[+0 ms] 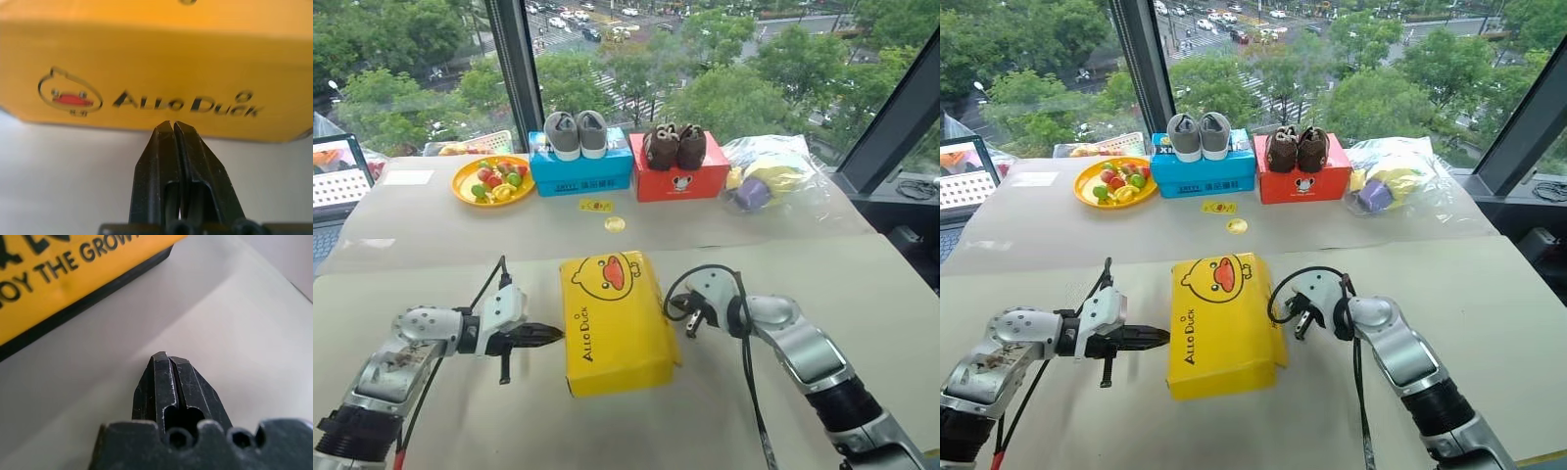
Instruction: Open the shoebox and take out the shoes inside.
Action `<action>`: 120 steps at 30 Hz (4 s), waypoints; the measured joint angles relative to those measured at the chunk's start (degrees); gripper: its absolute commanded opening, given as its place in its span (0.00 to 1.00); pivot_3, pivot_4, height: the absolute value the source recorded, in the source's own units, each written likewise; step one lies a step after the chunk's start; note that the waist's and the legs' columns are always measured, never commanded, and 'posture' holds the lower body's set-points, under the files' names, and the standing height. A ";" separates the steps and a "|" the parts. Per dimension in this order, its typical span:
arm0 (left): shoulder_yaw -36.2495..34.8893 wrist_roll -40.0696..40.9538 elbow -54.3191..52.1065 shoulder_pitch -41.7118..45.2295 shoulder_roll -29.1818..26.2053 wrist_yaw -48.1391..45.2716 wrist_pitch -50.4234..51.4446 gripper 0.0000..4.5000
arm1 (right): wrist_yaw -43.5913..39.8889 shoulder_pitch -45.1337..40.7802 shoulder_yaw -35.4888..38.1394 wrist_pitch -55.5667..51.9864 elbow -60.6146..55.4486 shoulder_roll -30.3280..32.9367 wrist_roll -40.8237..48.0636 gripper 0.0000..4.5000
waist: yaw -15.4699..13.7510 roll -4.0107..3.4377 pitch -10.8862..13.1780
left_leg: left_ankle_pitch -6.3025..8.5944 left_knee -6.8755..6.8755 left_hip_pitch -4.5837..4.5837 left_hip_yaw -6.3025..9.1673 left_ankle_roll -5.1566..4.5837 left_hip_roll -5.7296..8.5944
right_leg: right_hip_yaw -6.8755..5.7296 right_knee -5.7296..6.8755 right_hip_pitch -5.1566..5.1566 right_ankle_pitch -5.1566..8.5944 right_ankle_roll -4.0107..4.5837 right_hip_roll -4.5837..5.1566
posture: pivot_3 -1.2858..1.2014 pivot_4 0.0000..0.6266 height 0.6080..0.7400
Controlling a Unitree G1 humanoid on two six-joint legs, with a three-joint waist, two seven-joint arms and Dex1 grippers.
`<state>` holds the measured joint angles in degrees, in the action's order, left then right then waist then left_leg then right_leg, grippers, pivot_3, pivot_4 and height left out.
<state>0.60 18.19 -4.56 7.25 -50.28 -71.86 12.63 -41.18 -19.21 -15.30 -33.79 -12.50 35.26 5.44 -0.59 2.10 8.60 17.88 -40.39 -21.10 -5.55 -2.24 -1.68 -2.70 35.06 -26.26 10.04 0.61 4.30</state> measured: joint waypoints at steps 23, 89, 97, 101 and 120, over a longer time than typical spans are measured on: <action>-38.09 18.05 -11.35 -23.06 -10.30 -9.37 16.46 0.02 | -19.41 -7.85 -4.61 8.45 9.08 3.31 3.05 0.00 | 1.23 -0.07 0.28 | -0.03 0.00 -0.03 -0.05 0.10 -0.02 | -0.05 -0.02 -0.07 0.04 -0.01 0.04 | 0.52 0.24 0.93; -59.78 38.71 -39.93 -48.51 6.43 5.07 19.12 0.02 | -19.77 -41.51 -7.61 0.24 24.09 -29.18 11.03 0.00 | 2.50 0.00 0.27 | -0.14 0.31 0.58 -0.49 0.50 -0.24 | 0.36 0.66 -0.23 0.21 0.73 -0.18 | 0.52 0.24 0.93; -81.62 45.09 -41.08 -61.49 8.04 2.71 19.97 0.02 | -20.12 -48.51 -9.86 13.57 44.67 -41.61 5.15 0.00 | 3.00 -0.10 0.42 | -0.27 0.50 0.32 -0.28 0.78 -0.28 | 0.19 0.72 -0.53 0.55 1.05 -0.35 | 0.52 0.24 0.93; -91.09 47.97 -37.05 -62.78 6.33 2.84 19.99 0.02 | -20.84 -49.00 -11.72 20.24 53.68 -42.49 1.49 0.00 | 2.79 -0.12 0.45 | -0.30 0.44 0.25 -0.07 0.81 -0.22 | 0.07 0.73 -0.50 0.61 1.01 -0.23 | 0.52 0.24 0.93; -49.49 33.49 -42.25 -44.45 11.04 16.20 15.13 0.02 | -18.96 -42.04 2.06 0.11 26.67 -34.09 10.66 0.00 | 1.71 0.02 0.40 | -0.42 0.46 0.06 0.57 1.09 -0.27 | -0.28 0.79 -0.39 0.34 0.98 -0.34 | 0.52 0.24 0.93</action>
<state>-48.89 51.68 -46.81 -37.19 -39.25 -55.66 27.76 -60.14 -61.26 -13.24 -33.69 14.16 1.16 16.10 1.12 2.12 9.00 17.46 -39.93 -21.04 -4.98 -1.14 -1.95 -2.98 35.85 -26.66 10.38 1.59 3.96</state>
